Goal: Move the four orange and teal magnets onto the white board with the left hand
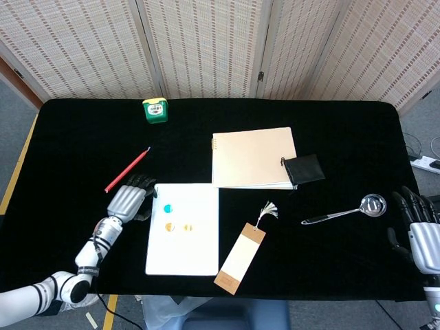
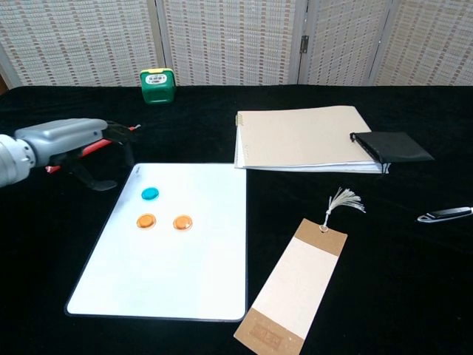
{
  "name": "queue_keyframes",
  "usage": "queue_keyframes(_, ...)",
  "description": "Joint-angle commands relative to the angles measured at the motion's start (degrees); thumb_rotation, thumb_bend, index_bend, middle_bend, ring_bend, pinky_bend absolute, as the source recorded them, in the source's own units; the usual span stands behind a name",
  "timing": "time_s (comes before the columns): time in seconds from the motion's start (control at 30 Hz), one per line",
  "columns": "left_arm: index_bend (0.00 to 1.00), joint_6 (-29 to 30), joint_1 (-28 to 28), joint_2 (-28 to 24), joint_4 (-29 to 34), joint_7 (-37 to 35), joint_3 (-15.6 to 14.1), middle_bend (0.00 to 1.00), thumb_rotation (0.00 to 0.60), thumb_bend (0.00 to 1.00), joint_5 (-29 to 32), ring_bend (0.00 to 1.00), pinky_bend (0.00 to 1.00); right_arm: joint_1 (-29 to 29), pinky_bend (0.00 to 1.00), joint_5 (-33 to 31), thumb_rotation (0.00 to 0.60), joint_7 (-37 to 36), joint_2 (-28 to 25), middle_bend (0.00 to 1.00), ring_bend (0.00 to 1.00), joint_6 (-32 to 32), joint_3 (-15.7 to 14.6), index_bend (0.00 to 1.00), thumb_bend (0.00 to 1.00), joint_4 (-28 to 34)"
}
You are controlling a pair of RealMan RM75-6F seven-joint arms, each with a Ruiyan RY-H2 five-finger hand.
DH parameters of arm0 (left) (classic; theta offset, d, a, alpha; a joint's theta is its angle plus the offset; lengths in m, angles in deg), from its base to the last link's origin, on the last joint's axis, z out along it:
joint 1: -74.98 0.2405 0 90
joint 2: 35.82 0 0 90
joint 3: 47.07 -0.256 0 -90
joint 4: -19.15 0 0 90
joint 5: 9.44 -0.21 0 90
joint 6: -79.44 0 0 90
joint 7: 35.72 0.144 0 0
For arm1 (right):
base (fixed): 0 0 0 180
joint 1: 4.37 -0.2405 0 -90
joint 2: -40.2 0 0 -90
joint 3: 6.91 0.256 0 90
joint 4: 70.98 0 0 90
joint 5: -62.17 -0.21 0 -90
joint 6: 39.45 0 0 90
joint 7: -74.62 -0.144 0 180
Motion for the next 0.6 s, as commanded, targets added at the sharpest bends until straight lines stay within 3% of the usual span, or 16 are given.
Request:
queue_keyframes(0.03,0.45,3.3,3.2,-3.3,1.9,-1.6,-2.3,0.15,0.600,0.38,-2.4,0.00,0.00,-0.2,0.00,0.4,0.600,0.2,0.1,0.02,0.00,0.1,-0.1,0.00,0.53,0.1)
queue_keyframes(0.6,0.46,15.9,16.3,-7.8,2.0,-6.0,-10.5,0.15,0.600,0.38,-9.8,0.00,0.00,-1.4,0.00,1.6,0.600,1.5,0.0,0.02,0.00,0.7,-0.1,0.00,0.53,1.4)
